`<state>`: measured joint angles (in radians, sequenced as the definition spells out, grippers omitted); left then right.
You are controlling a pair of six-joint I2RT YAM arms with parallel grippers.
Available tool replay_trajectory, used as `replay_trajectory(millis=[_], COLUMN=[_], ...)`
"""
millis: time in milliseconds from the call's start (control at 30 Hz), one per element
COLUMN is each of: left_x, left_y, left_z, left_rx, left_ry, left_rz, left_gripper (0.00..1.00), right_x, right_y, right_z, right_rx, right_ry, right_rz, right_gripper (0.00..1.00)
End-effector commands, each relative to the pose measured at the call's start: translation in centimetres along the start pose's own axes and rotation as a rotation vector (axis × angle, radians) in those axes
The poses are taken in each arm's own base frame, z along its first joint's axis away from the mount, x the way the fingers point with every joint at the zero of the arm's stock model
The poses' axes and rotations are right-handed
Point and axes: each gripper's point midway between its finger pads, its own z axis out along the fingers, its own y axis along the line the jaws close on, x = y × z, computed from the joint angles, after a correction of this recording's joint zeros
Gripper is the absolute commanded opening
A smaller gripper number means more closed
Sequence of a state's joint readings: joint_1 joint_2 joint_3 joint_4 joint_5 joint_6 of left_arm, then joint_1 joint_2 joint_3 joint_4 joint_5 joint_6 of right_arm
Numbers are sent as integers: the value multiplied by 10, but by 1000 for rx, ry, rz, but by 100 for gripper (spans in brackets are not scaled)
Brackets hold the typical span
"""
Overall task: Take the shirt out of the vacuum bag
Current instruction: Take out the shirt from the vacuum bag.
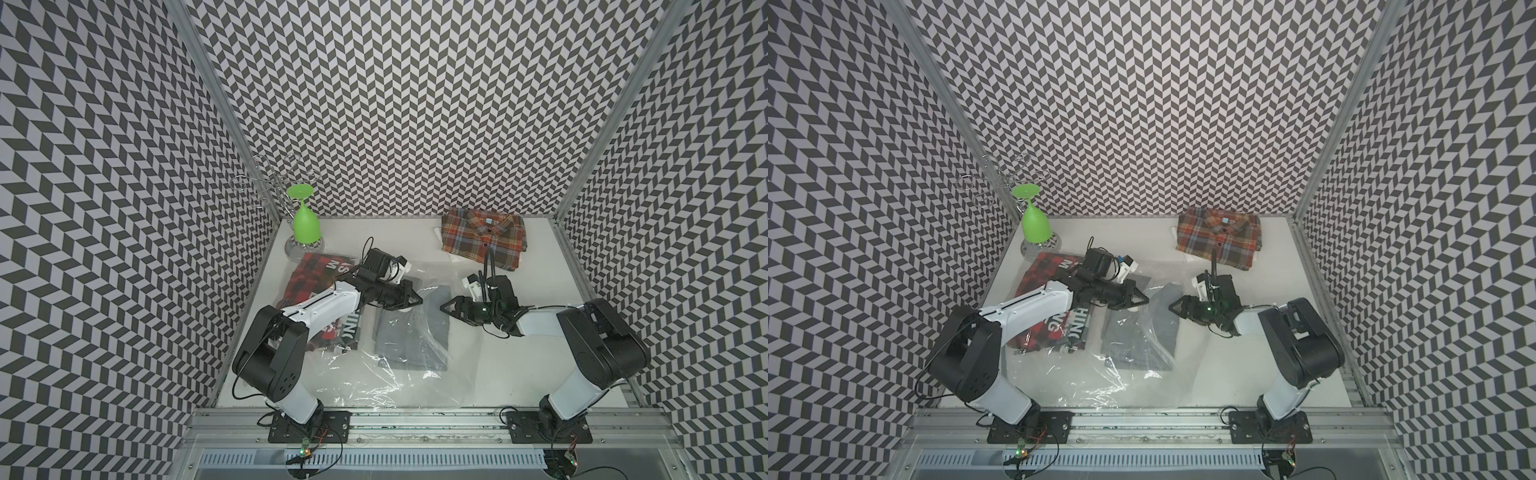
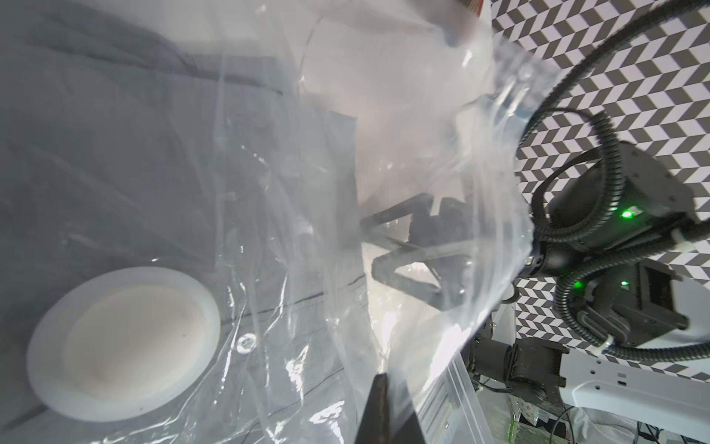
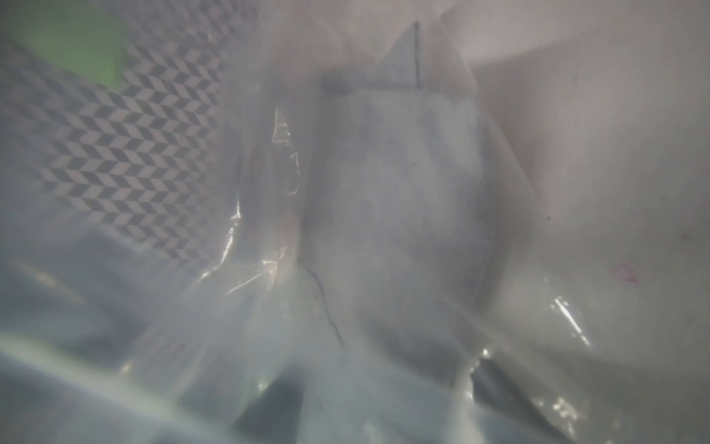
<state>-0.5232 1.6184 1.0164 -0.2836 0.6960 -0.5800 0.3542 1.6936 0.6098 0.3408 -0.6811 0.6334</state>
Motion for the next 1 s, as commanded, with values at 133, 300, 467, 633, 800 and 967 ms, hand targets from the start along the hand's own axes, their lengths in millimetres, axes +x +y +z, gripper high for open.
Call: replay_trajectory(millis=[133, 300, 467, 633, 800, 967], left_x=[14, 19, 27, 34, 44, 53], left_y=[17, 25, 32, 40, 52, 69], left_z=[12, 15, 18, 20, 22, 26], left_rx=[-9, -15, -20, -29, -48, -68], left_ry=[28, 41, 52, 66, 82, 102], left_rz=[26, 27, 28, 24, 10, -10], left_gripper=[0, 0, 0, 0, 0, 0], right_x=[8, 18, 23, 25, 16, 2], right_y=[-13, -16, -11, -16, -20, -29], right_z=[19, 27, 34, 36, 21, 25], right_rx=[35, 21, -13, 32, 117, 199], right_ry=[9, 29, 41, 35, -32, -47], right_rz=[3, 7, 0, 6, 13, 2], right_gripper=[71, 68, 62, 59, 73, 75])
